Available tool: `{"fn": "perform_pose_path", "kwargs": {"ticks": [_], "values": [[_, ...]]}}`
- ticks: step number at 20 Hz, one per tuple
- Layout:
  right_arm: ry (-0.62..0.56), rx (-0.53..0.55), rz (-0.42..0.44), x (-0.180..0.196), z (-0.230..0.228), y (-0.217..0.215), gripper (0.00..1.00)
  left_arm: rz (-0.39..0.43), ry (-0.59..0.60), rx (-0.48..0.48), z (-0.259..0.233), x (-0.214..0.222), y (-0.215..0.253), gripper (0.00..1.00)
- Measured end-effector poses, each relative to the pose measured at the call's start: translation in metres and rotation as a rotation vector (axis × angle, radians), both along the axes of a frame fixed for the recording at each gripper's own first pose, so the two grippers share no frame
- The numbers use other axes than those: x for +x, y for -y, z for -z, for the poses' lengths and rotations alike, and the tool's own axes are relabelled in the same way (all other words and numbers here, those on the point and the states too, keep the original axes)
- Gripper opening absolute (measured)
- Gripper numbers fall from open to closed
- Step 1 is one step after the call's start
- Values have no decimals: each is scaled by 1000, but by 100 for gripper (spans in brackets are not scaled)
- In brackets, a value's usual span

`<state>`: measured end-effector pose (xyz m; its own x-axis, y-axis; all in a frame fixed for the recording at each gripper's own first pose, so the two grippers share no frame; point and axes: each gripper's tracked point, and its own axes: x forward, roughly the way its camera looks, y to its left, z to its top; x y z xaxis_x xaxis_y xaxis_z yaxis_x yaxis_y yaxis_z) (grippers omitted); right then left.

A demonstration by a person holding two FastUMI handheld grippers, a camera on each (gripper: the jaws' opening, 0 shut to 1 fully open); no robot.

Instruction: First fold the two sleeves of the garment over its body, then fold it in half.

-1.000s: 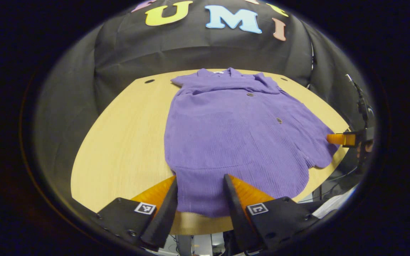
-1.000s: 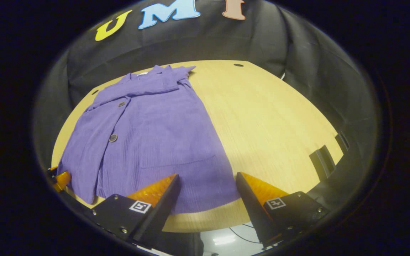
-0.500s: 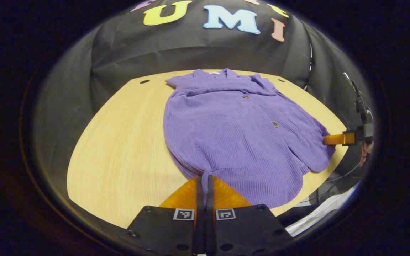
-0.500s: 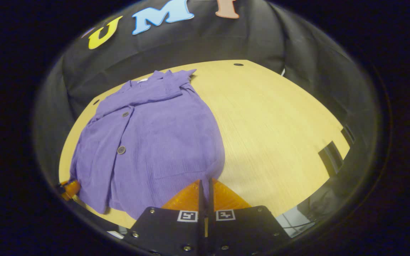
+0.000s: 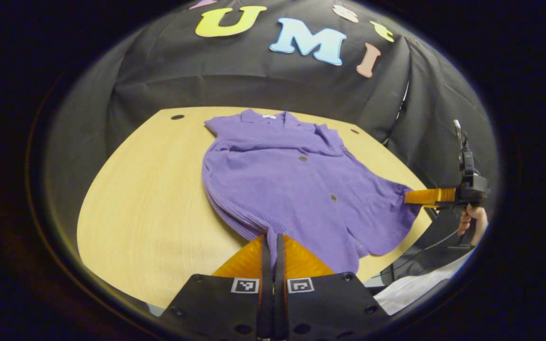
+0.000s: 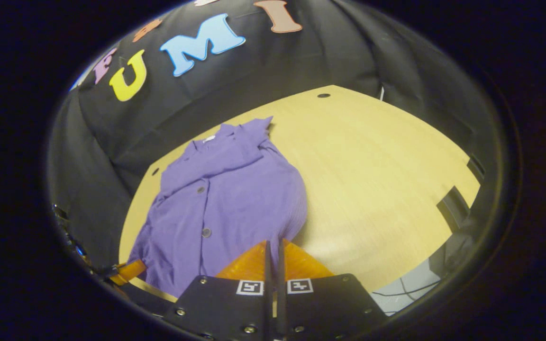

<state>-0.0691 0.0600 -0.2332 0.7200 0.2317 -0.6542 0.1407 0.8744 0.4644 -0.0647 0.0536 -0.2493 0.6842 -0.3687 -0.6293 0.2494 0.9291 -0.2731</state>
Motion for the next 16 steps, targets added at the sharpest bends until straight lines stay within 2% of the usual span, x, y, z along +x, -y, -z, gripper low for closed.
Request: {"fn": "perform_pose_path", "kwargs": {"ticks": [5,13,16], "values": [[46,49,-33,35,-27,-3,4,-60,36,-100,-42,36,11,7],[119,151,-74,100,-66,-15,4,-96,95,-100,-69,102,19,7],[147,152,-83,126,-78,-9,4,-127,125,-99,-81,136,18,8]]}}
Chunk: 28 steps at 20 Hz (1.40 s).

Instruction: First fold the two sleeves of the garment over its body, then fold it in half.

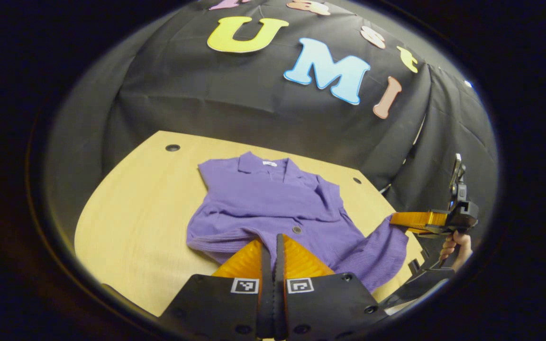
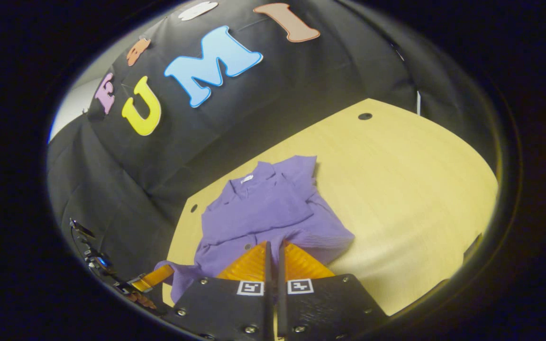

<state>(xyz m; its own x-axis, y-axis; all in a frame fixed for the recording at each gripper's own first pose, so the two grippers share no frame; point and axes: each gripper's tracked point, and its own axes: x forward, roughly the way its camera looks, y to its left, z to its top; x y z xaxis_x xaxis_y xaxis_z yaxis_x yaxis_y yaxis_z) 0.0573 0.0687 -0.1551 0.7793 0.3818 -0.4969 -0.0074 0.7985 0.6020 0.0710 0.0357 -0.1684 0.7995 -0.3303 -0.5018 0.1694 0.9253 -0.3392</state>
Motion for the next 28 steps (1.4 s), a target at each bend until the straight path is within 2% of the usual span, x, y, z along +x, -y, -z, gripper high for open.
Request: {"fn": "perform_pose_path", "kwargs": {"ticks": [2,3,11,15,21,28], "values": [[20,2,-8,17,-7,4,0,-19,22,5,-10,21,-2,8],[29,9,-11,27,-12,5,4,-28,34,11,-13,30,-2,7],[103,65,-37,101,-43,-1,4,-62,120,60,-49,110,0,7],[134,23,-51,144,-47,-2,4,-89,112,35,-50,156,2,7],[117,13,-52,211,-35,-2,4,-117,114,78,-35,229,-4,7],[83,-47,-33,285,-6,6,4,-192,134,115,-13,302,-29,6]]}}
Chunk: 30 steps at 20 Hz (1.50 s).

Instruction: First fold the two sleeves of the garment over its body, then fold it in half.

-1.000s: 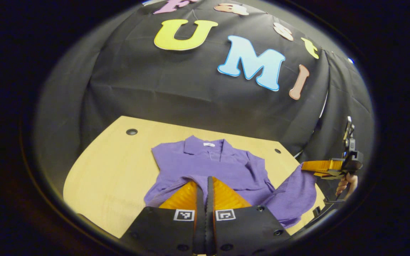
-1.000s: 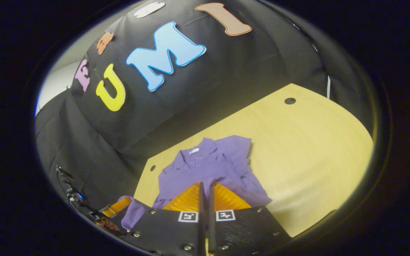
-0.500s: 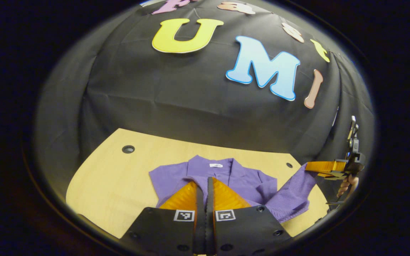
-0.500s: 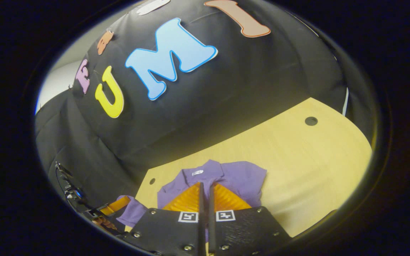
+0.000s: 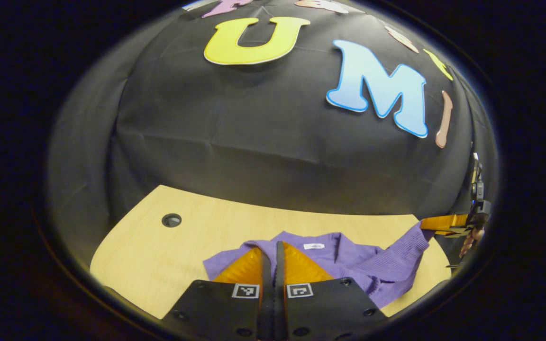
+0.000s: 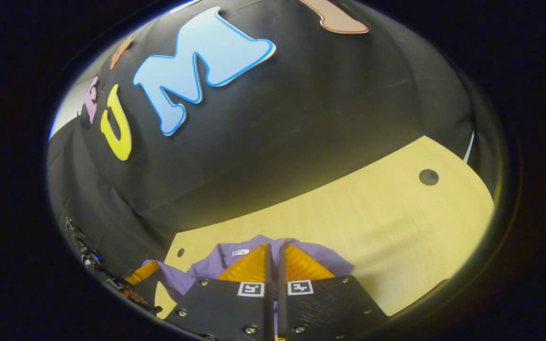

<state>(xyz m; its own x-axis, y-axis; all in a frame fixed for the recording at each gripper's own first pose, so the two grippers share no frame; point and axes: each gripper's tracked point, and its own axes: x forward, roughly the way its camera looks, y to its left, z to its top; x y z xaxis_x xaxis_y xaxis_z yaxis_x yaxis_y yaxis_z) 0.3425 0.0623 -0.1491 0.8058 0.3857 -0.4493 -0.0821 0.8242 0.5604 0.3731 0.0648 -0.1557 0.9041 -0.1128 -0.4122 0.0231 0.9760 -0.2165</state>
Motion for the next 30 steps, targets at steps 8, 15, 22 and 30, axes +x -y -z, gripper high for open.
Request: {"fn": "perform_pose_path", "kwargs": {"ticks": [8,15,22,30], "values": [[-47,-68,48,37,43,13,0,-76,-27,74,36,33,-27,7],[-63,-162,38,44,69,16,5,-96,-59,126,53,40,-23,13],[16,-284,4,28,44,22,34,-107,-64,124,40,30,-10,68],[148,-375,31,-22,-27,27,91,-75,51,132,-20,-1,2,92]]}}
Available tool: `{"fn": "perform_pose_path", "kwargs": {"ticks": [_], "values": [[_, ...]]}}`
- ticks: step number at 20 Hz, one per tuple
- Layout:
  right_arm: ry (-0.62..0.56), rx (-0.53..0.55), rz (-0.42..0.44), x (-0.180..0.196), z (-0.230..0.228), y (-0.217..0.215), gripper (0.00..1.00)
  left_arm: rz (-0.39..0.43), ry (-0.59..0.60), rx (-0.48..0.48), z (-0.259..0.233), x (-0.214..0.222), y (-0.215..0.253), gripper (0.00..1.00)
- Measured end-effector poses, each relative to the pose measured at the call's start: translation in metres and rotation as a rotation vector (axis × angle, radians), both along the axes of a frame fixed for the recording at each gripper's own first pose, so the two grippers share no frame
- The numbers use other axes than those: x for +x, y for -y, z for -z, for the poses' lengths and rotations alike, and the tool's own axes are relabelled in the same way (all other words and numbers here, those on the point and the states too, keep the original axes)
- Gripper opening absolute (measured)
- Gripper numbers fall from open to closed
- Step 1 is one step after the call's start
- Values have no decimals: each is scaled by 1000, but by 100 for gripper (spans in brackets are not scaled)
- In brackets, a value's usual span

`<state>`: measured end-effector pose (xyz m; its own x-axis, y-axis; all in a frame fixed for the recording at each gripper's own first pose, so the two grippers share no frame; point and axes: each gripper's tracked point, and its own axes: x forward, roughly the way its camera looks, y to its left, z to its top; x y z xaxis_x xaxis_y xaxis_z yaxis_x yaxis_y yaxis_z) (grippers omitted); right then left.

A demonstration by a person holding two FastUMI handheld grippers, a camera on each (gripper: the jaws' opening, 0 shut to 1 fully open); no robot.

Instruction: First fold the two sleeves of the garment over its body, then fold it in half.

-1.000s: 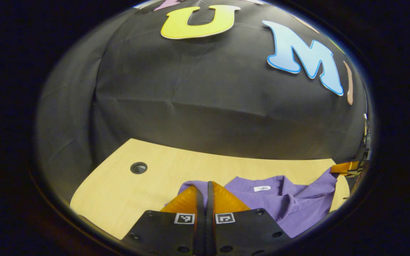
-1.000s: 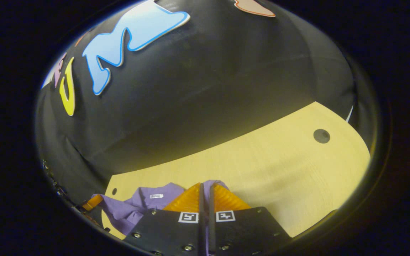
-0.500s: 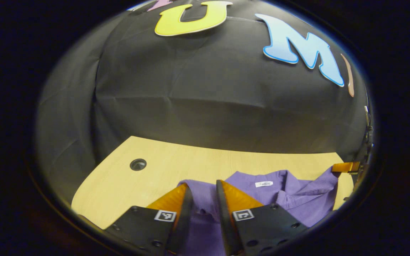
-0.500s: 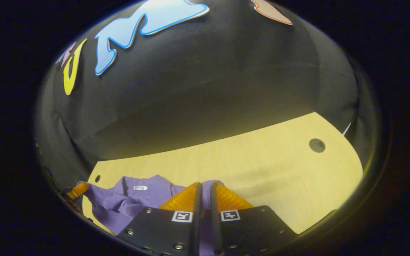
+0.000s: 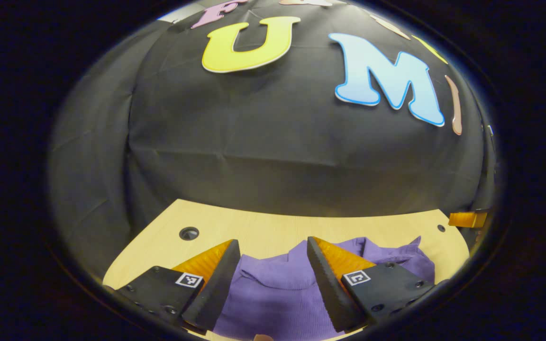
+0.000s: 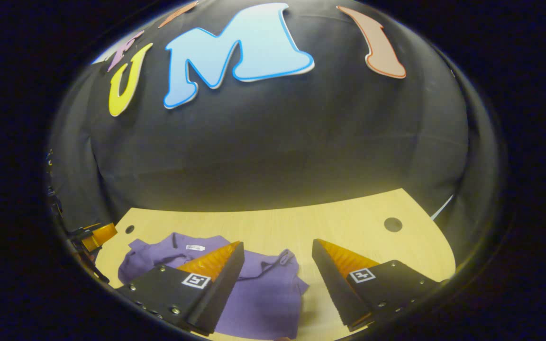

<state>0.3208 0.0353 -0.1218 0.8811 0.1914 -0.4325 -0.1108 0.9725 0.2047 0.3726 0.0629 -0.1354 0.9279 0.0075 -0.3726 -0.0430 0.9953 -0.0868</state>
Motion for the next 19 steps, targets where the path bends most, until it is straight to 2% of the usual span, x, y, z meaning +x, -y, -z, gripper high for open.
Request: {"fn": "perform_pose_path", "kwargs": {"ticks": [9,19], "values": [[179,-87,20,-85,-84,-25,90,31,121,-11,-69,-75,-10,92],[337,-173,61,-182,-132,-32,90,87,267,18,-130,-163,-12,92]]}}
